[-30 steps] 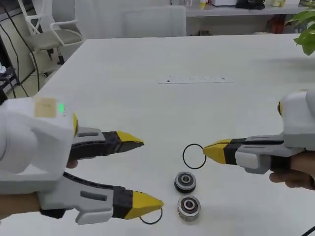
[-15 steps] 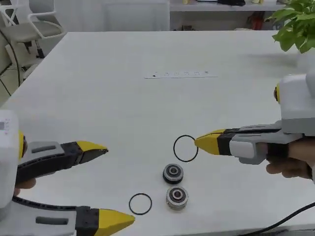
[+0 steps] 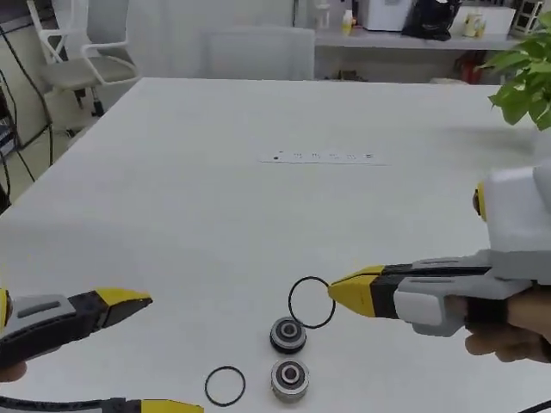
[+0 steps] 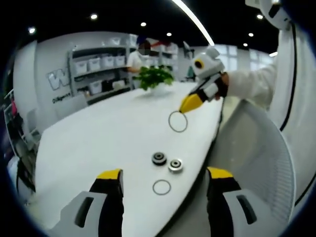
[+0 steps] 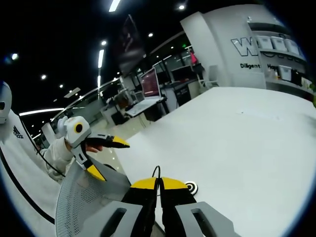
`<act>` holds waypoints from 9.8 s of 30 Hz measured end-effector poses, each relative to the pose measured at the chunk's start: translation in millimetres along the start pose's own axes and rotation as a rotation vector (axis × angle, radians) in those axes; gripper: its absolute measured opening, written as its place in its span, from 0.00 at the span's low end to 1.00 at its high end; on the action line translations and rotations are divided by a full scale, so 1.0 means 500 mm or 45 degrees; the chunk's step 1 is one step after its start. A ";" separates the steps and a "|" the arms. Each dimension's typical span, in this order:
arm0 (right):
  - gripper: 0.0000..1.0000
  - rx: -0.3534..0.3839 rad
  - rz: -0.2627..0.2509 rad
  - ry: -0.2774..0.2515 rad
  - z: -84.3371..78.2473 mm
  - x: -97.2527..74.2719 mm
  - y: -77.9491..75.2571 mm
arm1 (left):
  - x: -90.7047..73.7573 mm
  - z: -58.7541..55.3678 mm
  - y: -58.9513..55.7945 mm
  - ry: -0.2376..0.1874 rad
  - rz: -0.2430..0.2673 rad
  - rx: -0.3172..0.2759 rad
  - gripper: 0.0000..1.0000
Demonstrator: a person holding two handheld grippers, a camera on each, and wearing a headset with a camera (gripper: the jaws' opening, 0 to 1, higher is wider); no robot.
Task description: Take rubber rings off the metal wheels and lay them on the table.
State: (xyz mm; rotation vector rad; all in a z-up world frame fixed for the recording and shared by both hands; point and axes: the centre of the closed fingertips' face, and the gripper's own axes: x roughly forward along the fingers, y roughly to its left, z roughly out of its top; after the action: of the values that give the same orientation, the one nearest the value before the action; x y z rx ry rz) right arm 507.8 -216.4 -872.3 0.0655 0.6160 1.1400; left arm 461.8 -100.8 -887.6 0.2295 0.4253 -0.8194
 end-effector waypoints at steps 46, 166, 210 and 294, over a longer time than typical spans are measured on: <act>0.00 0.054 0.204 0.287 -0.095 0.189 0.027 | -0.054 -0.016 0.017 0.005 0.073 -0.017 0.72; 0.28 -0.282 0.172 0.161 -0.182 0.126 -0.157 | 0.291 0.022 0.006 0.154 -0.230 0.187 0.55; 0.21 -0.595 0.212 0.141 -0.185 0.182 -0.155 | 0.343 -0.080 -0.002 0.185 -0.206 0.132 0.14; 0.00 0.285 0.198 0.062 -0.157 0.159 -0.153 | 0.347 -0.082 0.004 0.193 -0.222 0.164 0.13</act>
State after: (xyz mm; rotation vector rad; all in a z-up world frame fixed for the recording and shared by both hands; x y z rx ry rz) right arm 554.3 -200.9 -998.4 0.2819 0.7909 1.2214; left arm 557.0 -198.4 -1002.4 0.3799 0.5404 -1.0056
